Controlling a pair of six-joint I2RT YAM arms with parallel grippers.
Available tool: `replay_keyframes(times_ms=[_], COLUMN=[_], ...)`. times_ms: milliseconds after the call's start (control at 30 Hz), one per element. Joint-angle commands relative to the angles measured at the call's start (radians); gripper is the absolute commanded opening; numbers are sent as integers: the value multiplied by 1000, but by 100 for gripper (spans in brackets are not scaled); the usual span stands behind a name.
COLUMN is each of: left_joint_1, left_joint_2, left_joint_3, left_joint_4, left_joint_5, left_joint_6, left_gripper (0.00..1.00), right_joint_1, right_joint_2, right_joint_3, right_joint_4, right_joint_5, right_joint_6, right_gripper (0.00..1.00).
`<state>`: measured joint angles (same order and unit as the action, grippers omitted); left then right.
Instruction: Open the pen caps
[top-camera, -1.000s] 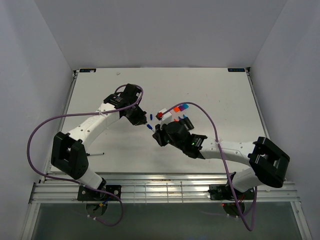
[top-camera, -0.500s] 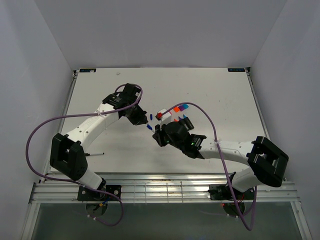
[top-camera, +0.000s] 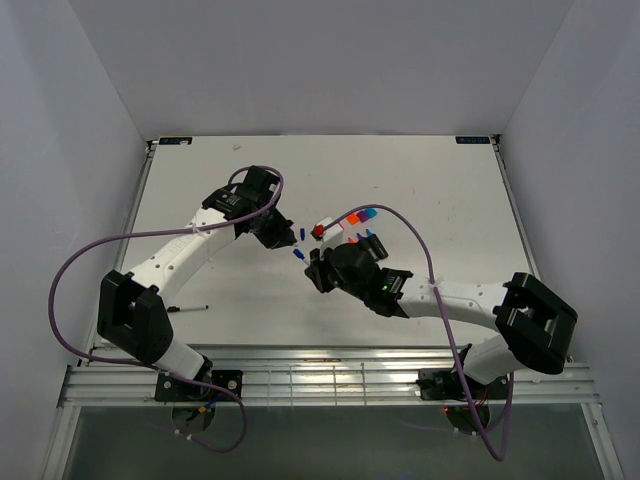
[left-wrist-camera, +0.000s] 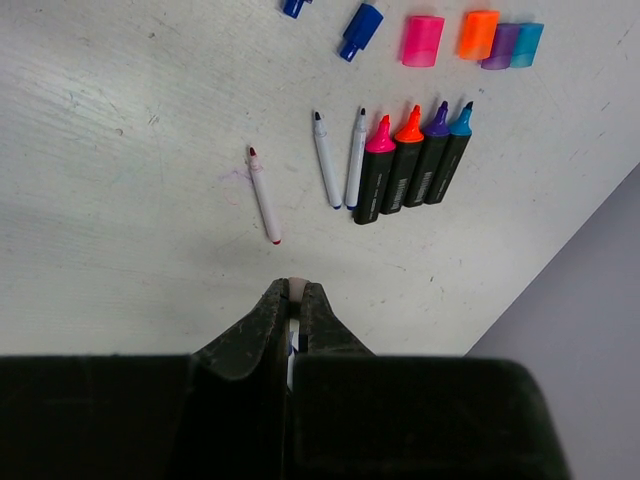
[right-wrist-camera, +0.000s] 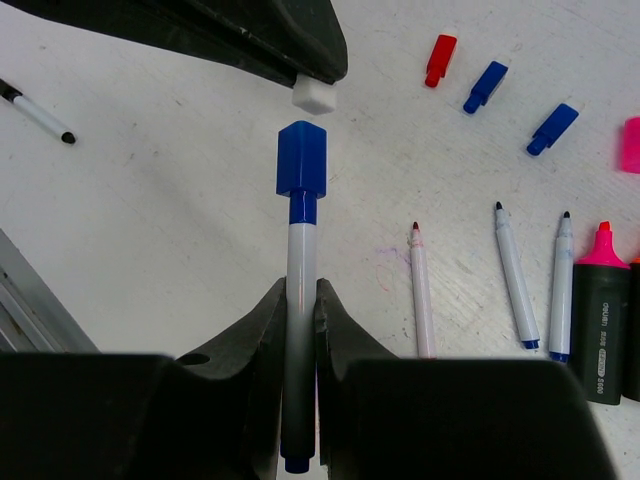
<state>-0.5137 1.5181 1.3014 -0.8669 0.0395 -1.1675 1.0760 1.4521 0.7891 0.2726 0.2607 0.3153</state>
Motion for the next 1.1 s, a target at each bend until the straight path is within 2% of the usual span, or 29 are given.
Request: replay_keyframes(times_ms=[0,167,1067], left_joint_1=[0,0,0], left_joint_2=[-45,-42,-50], left_joint_3=[-4,2,-11], left_joint_4=[8,-7,8], left_joint_5=[-24,-69,11], left_joint_6=[-26,-26,-27], left_gripper=[0,0,0], right_joint_1=[6,6,6], right_joint_2=[-44,-58,-6], right_joint_3=[7,-2,50], right_joint_4=[53,51,62], right_joint_5=[26,37,54], right_joint_6=[10,10,-4], right_gripper=[8,8,8])
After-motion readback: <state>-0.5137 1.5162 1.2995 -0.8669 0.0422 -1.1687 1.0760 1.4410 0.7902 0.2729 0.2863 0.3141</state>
